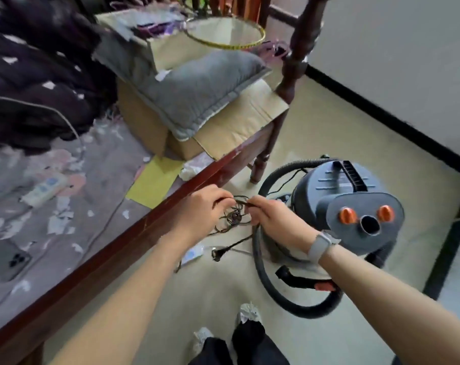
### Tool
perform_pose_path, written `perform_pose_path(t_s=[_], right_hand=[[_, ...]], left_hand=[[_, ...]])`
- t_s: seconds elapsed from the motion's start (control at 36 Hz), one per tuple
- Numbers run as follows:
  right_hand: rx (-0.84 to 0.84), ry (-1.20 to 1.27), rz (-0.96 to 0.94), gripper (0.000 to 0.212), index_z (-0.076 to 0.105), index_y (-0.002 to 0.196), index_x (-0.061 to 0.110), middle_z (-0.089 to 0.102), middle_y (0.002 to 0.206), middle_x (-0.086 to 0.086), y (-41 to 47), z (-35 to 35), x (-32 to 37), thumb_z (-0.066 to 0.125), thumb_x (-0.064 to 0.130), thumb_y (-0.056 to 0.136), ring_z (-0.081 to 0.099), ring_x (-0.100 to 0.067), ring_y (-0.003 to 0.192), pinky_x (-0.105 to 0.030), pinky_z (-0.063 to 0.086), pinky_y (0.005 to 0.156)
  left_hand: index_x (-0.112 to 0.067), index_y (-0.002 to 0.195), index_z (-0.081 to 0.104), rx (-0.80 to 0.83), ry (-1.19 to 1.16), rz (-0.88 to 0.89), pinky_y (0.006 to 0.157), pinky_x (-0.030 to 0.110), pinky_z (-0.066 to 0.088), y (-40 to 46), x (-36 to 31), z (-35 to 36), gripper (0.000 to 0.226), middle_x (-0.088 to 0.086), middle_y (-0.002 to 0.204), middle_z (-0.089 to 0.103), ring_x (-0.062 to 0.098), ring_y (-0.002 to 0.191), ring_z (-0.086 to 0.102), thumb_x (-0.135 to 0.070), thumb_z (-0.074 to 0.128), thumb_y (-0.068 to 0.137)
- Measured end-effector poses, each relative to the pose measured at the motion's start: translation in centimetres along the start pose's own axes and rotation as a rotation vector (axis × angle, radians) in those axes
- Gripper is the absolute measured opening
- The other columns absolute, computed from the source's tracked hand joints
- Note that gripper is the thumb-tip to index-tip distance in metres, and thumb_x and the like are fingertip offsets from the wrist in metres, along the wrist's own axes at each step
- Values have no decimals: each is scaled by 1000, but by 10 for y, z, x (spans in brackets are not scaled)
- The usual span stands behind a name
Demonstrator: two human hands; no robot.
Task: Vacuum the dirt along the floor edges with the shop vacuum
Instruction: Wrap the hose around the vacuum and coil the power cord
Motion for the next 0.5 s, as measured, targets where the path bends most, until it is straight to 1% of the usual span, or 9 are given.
perform_pose_path(t_s=[0.06, 0.11, 0.17, 0.22, 0.25, 0.31, 0.36, 0.42, 0.5], right_hand=[[-147, -24, -18, 15, 61, 96, 4, 52, 69, 7, -5, -37, 10, 48, 8, 99, 51, -18, 68, -30, 42, 69], [-323, -9, 0, 16, 62, 95, -2, 48, 65, 15, -17, -74, 13, 47, 3, 97, 48, -16, 62, -27, 39, 65], [-518, 10, 59, 15, 63, 94, 0, 49, 65, 17, -34, -108, 9, 47, 1, 97, 48, -9, 58, -23, 38, 63], [-679, 31, 149, 15, 60, 94, 9, 51, 66, 14, -54, -139, 0, 47, 3, 98, 50, -2, 56, -17, 37, 60], [-747, 37, 194, 16, 59, 94, 10, 52, 67, 13, -66, -154, -5, 46, 3, 98, 51, -2, 58, -15, 38, 61], [-829, 34, 269, 15, 62, 97, 6, 57, 72, 6, -90, -176, -15, 46, 5, 98, 55, -14, 66, -25, 45, 68], [-797, 5, 307, 15, 64, 100, 5, 62, 81, -3, -110, -190, -22, 50, 9, 97, 58, -25, 75, -33, 47, 74], [-664, -39, 315, 13, 64, 104, 9, 64, 83, -3, -125, -193, -21, 56, 15, 96, 58, -21, 74, -26, 45, 71], [-463, -73, 250, 19, 62, 113, 15, 58, 79, 12, -137, -185, -6, 59, 22, 95, 55, -1, 68, -9, 42, 64]], left_hand=[[-8, 95, 73, -18, -30, 44, 74, 4, 37, 10, -26, -19, 12, 1, 90, 70, 8, 83, 59, -16, 66, 89], [-11, 97, 71, 18, -78, 41, 71, -1, 34, 15, -45, -29, 10, -11, 84, 66, -5, 72, 53, -14, 62, 92], [-16, 93, 69, 67, -130, 31, 65, 4, 36, 16, -56, -31, 10, -19, 73, 61, -10, 64, 53, -15, 60, 94], [-23, 87, 68, 116, -148, 26, 62, 11, 39, 15, -62, -31, 14, -15, 66, 60, -6, 59, 53, -17, 58, 95], [-27, 84, 66, 147, -138, 28, 60, 13, 40, 14, -64, -30, 16, -13, 62, 59, -3, 58, 52, -18, 58, 95], [-27, 82, 66, 202, -100, 36, 59, 16, 39, 13, -67, -25, 17, -10, 57, 56, 1, 54, 49, -19, 58, 95], [-19, 84, 67, 221, -75, 36, 58, 17, 41, 14, -78, -21, 16, -5, 59, 58, 2, 52, 50, -17, 56, 96], [-16, 86, 66, 220, -98, 50, 58, 19, 44, 18, -101, -16, 15, 1, 62, 60, 5, 52, 52, -16, 55, 96], [-18, 92, 68, 254, -125, 166, 63, 27, 50, 28, -156, -6, 12, 4, 69, 64, 14, 59, 58, -16, 56, 96]])
Point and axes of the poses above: each hand's wrist, its own y-axis towards the middle knuckle, its own z-axis out of the palm, x = y × z, the point moved 3 cm from there along y, towards the middle knuckle
